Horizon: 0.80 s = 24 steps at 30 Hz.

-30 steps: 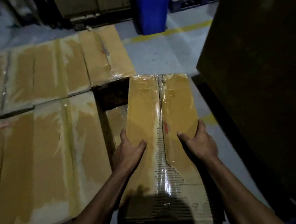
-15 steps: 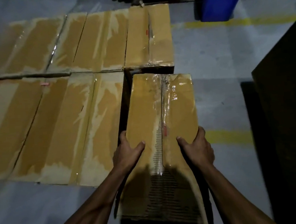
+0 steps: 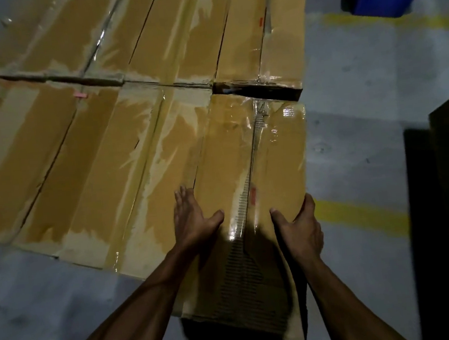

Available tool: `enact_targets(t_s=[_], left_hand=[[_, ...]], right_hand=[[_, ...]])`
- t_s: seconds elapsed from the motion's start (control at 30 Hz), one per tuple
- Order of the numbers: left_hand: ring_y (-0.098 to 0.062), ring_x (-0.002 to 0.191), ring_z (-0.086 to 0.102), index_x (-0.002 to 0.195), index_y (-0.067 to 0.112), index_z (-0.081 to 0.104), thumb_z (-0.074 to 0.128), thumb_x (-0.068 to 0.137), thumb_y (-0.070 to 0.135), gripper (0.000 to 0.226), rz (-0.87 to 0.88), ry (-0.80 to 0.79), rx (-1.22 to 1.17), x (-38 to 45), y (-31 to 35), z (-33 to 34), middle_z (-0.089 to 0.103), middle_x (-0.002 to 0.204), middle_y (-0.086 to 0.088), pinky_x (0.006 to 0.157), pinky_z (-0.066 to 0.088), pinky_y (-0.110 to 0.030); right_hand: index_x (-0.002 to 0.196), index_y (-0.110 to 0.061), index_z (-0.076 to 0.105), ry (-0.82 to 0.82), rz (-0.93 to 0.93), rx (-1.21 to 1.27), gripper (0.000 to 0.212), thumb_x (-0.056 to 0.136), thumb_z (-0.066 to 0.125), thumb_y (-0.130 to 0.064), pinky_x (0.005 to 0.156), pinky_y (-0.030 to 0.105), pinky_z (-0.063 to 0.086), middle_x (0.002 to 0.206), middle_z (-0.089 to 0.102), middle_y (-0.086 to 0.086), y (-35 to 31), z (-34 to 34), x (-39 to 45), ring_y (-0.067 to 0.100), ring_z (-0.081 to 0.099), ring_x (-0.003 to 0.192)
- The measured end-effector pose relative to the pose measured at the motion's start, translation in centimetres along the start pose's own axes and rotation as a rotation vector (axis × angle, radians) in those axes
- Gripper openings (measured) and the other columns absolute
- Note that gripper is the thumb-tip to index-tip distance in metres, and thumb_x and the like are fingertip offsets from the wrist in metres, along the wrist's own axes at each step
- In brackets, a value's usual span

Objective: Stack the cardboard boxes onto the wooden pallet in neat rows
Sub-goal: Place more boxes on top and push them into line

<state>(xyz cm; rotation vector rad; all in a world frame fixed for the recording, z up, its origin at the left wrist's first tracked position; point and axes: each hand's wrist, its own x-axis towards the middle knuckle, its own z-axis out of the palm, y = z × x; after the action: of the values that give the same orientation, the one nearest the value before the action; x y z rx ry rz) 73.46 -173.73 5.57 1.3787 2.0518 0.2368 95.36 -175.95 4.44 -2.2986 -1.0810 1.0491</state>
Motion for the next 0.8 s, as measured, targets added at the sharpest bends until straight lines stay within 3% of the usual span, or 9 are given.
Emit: enact_targets(t_s=[0.2, 0.6, 0.8], left_hand=[[-0.020, 0.153, -0.009, 0.158, 0.010, 0.005, 0.054, 0.067, 0.062, 0.115, 0.011, 0.063, -0.021, 3.1, 0.4, 1.2, -0.007, 0.167, -0.006, 0.123, 0.001, -0.040], [-0.023, 0.153, -0.011, 0.156, 0.010, -0.011, 0.046, 0.088, 0.073, 0.110, 0.067, 0.019, 0.142, 5.0, -0.8, 1.3, -0.011, 0.166, -0.008, 0.123, -0.004, -0.038], [-0.021, 0.153, -0.006, 0.157, 0.020, -0.011, 0.046, 0.091, 0.068, 0.100, 0.102, -0.047, 0.155, 2.2, -2.2, 0.8, -0.008, 0.167, -0.003, 0.123, 0.005, -0.040]], right_hand=[[0.156, -0.028, 0.020, 0.050, -0.017, 0.030, 0.092, 0.084, 0.068, -0.058, 0.105, 0.047, 0.041, 0.149, 0.049, 0.008, -0.5, 1.5, 2.6, 0.037, 0.050, 0.130], [0.155, -0.025, 0.014, 0.042, -0.059, -0.020, 0.090, 0.088, 0.062, -0.060, 0.101, 0.051, 0.042, 0.151, 0.042, 0.009, -1.5, 2.3, 3.3, 0.037, 0.049, 0.129], [0.160, -0.019, -0.002, -0.036, -0.115, -0.262, 0.092, 0.096, 0.053, -0.056, 0.113, 0.051, 0.031, 0.167, 0.001, 0.007, -1.4, 1.6, 0.4, 0.034, 0.019, 0.149]])
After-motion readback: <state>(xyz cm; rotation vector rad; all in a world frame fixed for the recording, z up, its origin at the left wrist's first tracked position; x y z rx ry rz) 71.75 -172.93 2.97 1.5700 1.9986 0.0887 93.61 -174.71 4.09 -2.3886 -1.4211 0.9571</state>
